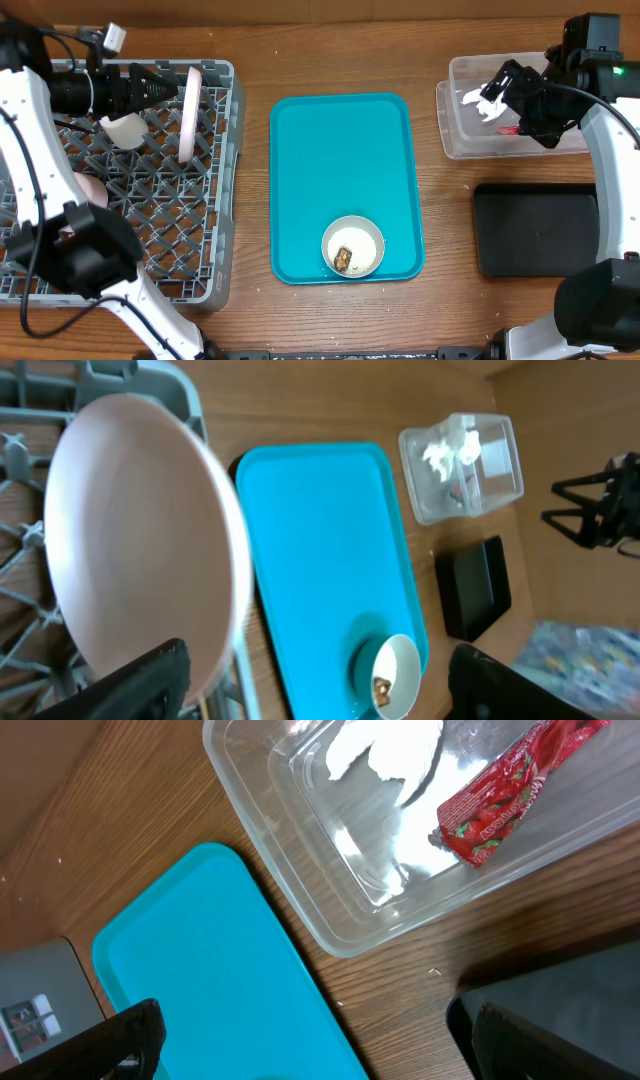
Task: Sort waste into correct bins and load items into the dishwasher
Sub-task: 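Lift the white plate and stand it upright in the rack, then move the right gripper from the bin to the rice bowl and grasp its rim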
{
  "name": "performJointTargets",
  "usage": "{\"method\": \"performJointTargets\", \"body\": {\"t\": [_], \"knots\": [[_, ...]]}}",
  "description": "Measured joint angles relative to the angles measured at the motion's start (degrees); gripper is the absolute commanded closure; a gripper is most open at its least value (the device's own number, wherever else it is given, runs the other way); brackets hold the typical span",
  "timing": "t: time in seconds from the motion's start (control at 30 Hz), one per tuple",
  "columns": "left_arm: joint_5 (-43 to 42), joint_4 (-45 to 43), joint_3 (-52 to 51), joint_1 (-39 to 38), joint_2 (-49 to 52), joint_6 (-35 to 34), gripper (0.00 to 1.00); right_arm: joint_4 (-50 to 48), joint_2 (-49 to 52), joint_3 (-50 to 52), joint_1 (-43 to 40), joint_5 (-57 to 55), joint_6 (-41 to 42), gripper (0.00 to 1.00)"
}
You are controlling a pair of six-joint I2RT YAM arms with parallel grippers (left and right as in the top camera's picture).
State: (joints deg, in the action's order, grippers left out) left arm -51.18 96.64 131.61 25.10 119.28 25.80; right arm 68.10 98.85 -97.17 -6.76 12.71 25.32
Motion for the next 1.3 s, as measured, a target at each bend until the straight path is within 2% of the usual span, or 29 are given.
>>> {"method": "performJointTargets", "body": {"t": [0.1, 0.3, 0.43, 0.63, 0.97, 1.17, 1.3], "knots": [[2.03, 0.02, 0.22, -0.39, -5.81, -2.14, 0.0, 0.04, 0.0, 0.0, 0.0, 0.0, 0.0, 0.0], [8.07, 0.07, 1.75, -3.26, -18.01, -9.53, 0.0, 0.02, 0.0, 0.0, 0.0, 0.0, -0.02, 0.0], [11.37, 0.07, 1.99, -6.82, -22.25, -14.36, 0.0, 0.04, 0.0, 0.0, 0.0, 0.0, -0.02, 0.0], [16.59, 0.09, -0.48, -16.26, -24.04, -19.98, 0.0, 0.04, 0.0, 0.0, 0.02, -0.02, 0.0, 0.0], [21.22, 0.24, -11.52, -32.87, -27.54, -23.28, 0.0, 0.0, 0.0, 0.0, 0.02, 0.0, -0.02, 0.0], [34.49, 0.2, -11.85, -32.72, -27.69, -32.06, 0.0, 0.02, 0.0, 0.0, 0.0, 0.0, -0.02, 0.0], [42.25, 0.0, -9.29, -25.29, -28.5, -37.9, 0.0, 0.02, 0.0, 0.0, 0.0, 0.0, 0.0, 0.0]]}}
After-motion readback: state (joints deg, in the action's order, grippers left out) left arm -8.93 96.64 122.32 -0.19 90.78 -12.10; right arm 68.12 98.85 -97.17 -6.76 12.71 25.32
